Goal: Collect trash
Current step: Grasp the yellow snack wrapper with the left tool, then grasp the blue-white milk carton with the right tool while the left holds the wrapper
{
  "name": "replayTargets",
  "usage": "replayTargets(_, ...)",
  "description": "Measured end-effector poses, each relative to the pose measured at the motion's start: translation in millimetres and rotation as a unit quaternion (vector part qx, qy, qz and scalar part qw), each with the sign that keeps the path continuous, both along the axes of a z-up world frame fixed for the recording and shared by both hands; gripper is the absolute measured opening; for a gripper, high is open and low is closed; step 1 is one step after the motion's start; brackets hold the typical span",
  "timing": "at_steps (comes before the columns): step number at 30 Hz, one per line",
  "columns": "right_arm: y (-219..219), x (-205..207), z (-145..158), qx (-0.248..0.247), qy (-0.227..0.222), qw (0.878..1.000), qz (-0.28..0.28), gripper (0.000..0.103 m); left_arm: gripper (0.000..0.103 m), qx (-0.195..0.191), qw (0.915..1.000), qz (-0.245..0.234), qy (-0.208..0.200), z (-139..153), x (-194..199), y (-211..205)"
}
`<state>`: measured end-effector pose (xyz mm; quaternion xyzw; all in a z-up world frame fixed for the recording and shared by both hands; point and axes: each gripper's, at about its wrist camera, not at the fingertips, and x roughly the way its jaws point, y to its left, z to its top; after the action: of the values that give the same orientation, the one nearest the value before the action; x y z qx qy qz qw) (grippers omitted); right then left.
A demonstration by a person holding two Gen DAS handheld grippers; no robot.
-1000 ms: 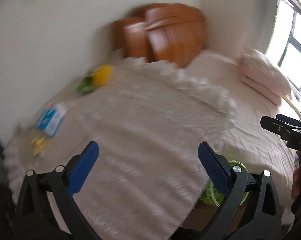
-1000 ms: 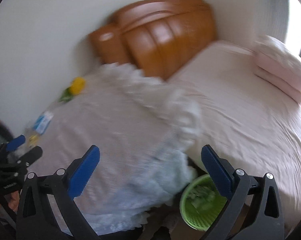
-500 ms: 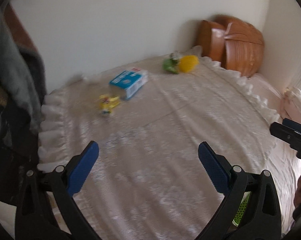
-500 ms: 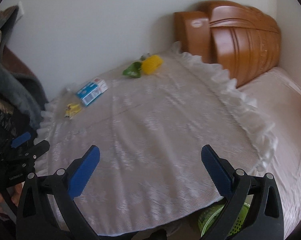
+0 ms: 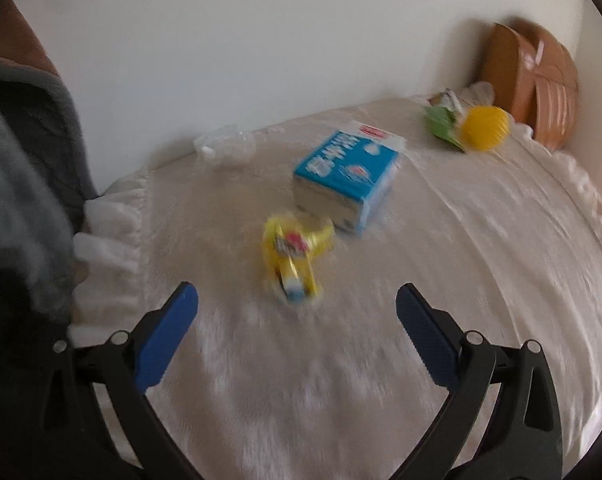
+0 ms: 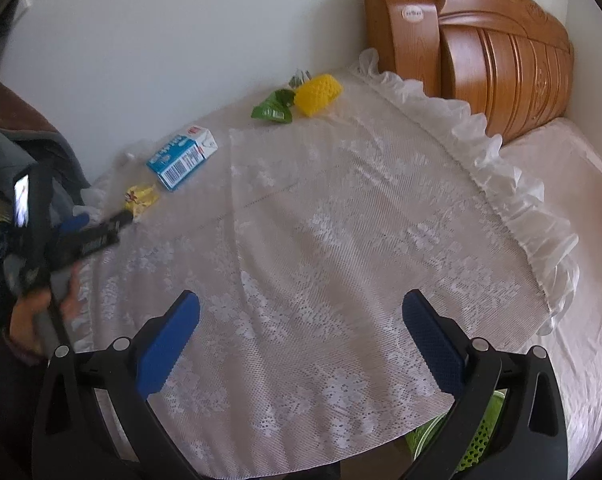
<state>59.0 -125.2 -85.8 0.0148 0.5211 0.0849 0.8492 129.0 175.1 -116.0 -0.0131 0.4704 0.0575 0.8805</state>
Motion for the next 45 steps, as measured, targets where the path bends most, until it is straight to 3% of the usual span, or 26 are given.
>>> replayTargets(4, 8.6, 7.1, -5.0, -0.007, 0.011, 1.000, 0.000, 0.101, 0.093, -0.016, 0.9998, -0.003, 0.009, -14.1, 24.4, 8.1)
replayTargets(7, 18.0, 12.5, -7.7, -0.011, 0.016, 1.000, 0.004, 0.101, 0.080, -0.033, 0.9993, -0.002, 0.019, -25.1, 35.3, 12.4)
replayTargets(12, 39.8, 24.9, -13.7, -0.016, 0.025, 0.999, 0.028, 0.101, 0.044, -0.058, 0.9973, 0.008, 0.044, -42.9, 42.4, 21.5)
replayTargets(16, 64.3, 49.0, -11.5, -0.021, 0.015, 0.998, 0.053, 0.101, 0.034, -0.070, 0.9967, 0.019, 0.038, -42.7, 39.8, 26.9)
replayTargets(20, 95.9, 105.6, -10.8, 0.022, 0.016, 0.999, 0.046, 0.101, 0.033, -0.081, 0.9957, 0.038, 0.025, -41.0, 35.8, 36.4)
replayTargets(26, 151.7, 203.3, -53.9, 0.077, 0.103, 0.992, -0.016, 0.101, 0.033, -0.083, 0.9952, 0.051, 0.010, -35.5, 28.9, 41.8)
replayTargets(29, 179.3, 231.6, -77.7, 0.057, 0.128, 0.989, -0.046, 0.101, 0.033, -0.083, 0.9945, 0.064, 0.004, -32.2, 25.2, 45.1)
replayTargets(35, 212.3, 252.4, -116.1, 0.020, 0.158, 0.984, -0.079, 0.100, 0.033, -0.067, 0.9942, 0.084, -0.007, -24.5, 7.7, 51.7)
replayTargets(40, 223.6, 250.7, -111.4, -0.005, 0.137, 0.989, -0.057, 0.098, 0.033, -0.054, 0.9953, 0.079, -0.014, -16.5, -4.9, 50.6)
replayTargets(45, 215.6, 252.2, -120.7, 0.050, 0.175, 0.981, -0.065, 0.093, 0.033, -0.065, 0.9944, 0.081, -0.017, -11.9, -8.1, 51.5)
